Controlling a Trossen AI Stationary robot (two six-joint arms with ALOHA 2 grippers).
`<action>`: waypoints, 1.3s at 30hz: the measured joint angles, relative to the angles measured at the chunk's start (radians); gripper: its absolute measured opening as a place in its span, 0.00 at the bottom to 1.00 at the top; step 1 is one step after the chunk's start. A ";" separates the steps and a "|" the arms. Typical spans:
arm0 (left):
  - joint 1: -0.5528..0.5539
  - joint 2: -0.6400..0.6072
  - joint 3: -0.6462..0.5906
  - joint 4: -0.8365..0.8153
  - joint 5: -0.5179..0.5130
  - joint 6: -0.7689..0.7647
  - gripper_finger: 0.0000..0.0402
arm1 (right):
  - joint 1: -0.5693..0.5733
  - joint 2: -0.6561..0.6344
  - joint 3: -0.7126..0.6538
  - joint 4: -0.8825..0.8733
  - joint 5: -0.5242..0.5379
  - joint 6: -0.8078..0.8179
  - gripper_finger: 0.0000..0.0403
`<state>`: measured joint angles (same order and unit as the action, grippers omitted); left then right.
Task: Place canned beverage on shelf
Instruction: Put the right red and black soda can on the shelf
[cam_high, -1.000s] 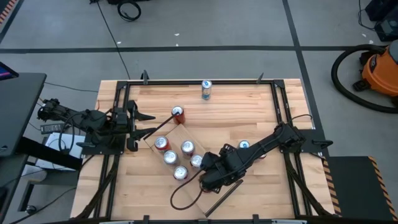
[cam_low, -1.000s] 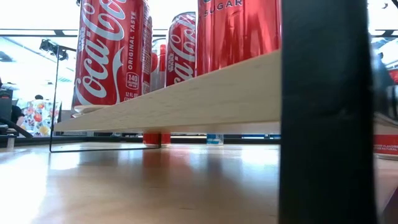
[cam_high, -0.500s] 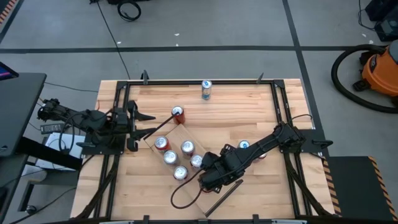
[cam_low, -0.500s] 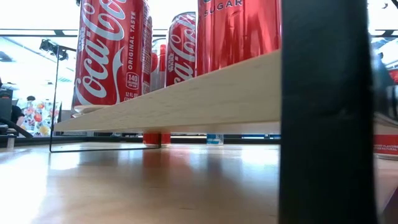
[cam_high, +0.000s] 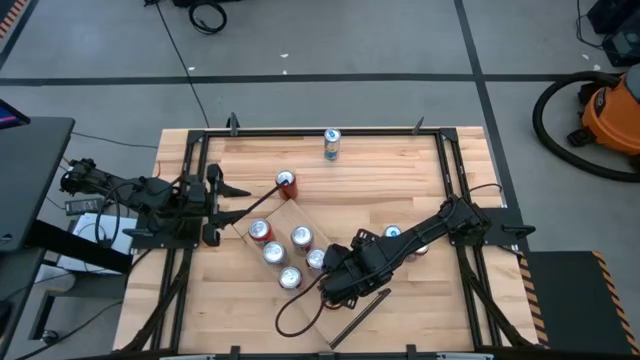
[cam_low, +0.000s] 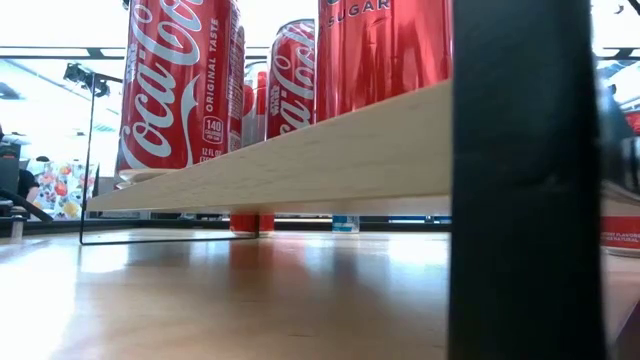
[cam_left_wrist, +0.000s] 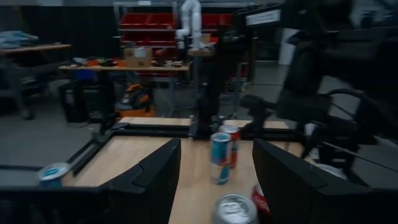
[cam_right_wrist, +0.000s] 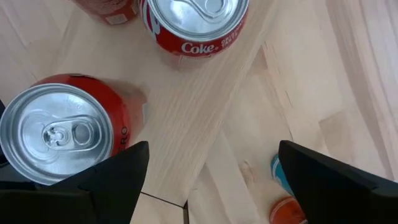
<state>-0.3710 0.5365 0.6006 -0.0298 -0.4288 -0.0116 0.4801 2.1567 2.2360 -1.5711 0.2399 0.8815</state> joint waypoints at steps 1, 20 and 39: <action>0.000 0.000 0.000 0.005 0.013 0.000 0.52 | 0.000 0.000 0.000 0.000 0.000 -0.002 0.91; 0.000 0.000 0.000 0.014 0.050 0.018 0.52 | -0.004 -0.100 0.000 0.000 0.007 -0.094 0.88; 0.000 0.000 0.000 0.018 0.072 0.023 0.52 | 0.004 -0.098 -0.247 0.014 -0.110 -0.104 0.86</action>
<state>-0.3706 0.5362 0.6006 -0.0116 -0.3567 0.0113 0.4841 2.0590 1.9893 -1.5572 0.1302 0.7780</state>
